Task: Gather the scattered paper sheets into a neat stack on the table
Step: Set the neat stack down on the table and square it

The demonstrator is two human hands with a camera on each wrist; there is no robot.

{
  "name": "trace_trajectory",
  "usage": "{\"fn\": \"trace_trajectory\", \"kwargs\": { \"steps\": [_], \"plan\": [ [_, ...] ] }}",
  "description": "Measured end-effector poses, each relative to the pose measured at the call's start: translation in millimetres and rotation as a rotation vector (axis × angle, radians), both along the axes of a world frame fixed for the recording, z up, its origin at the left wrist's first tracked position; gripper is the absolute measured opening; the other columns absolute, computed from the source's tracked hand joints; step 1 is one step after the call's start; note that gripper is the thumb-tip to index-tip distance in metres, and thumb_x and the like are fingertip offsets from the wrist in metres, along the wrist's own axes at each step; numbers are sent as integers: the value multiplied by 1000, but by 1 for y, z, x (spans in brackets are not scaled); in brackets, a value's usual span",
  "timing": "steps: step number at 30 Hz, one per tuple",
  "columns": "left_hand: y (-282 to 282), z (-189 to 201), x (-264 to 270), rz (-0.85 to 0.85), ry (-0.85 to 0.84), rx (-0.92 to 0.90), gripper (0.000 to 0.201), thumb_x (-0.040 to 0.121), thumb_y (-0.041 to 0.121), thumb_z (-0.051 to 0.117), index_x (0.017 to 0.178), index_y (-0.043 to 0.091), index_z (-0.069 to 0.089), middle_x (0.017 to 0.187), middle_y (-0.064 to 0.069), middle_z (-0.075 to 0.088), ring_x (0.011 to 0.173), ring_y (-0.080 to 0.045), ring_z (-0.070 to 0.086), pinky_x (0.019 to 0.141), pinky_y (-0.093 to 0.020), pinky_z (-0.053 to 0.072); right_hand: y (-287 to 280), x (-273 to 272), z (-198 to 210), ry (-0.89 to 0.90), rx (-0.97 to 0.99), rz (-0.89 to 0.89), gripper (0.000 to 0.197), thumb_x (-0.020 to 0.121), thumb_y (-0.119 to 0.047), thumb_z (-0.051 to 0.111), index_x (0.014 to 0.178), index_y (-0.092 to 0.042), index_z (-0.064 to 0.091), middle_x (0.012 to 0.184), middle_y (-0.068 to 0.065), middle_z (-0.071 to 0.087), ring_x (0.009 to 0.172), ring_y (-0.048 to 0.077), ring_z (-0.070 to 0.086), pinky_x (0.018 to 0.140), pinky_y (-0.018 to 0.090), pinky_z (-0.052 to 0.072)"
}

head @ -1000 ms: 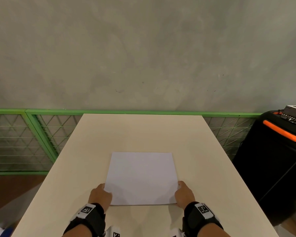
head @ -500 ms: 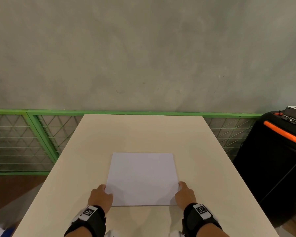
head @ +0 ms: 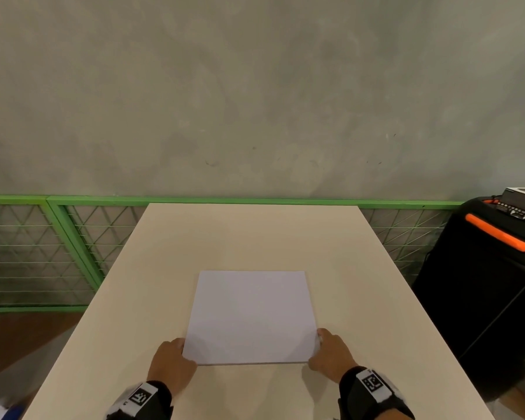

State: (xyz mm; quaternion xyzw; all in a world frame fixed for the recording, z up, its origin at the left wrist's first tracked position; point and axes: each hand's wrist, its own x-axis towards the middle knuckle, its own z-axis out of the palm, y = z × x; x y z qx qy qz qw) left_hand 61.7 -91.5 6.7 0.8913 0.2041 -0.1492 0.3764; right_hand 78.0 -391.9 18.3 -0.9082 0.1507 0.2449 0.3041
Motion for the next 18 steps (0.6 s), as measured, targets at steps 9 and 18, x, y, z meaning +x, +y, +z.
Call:
{"fn": "trace_trajectory", "kwargs": {
  "steps": [9,18],
  "plan": [
    [-4,16,-4,-211,33,261,57,83,15,48,139,24,40,134,-2,46,129,-18,43,105,-22,33,5,-10,6,-167,-264,296,61,84,-4,43,141,-23,31,114,8,40,112,27,53,91,26,45],
    [-5,17,2,-230,19,319,50,84,17,49,134,22,47,138,-1,45,130,-16,44,103,-19,33,3,-9,10,-185,-252,318,57,84,-5,46,137,-23,39,107,5,42,104,24,54,90,24,45]
  ]
}}
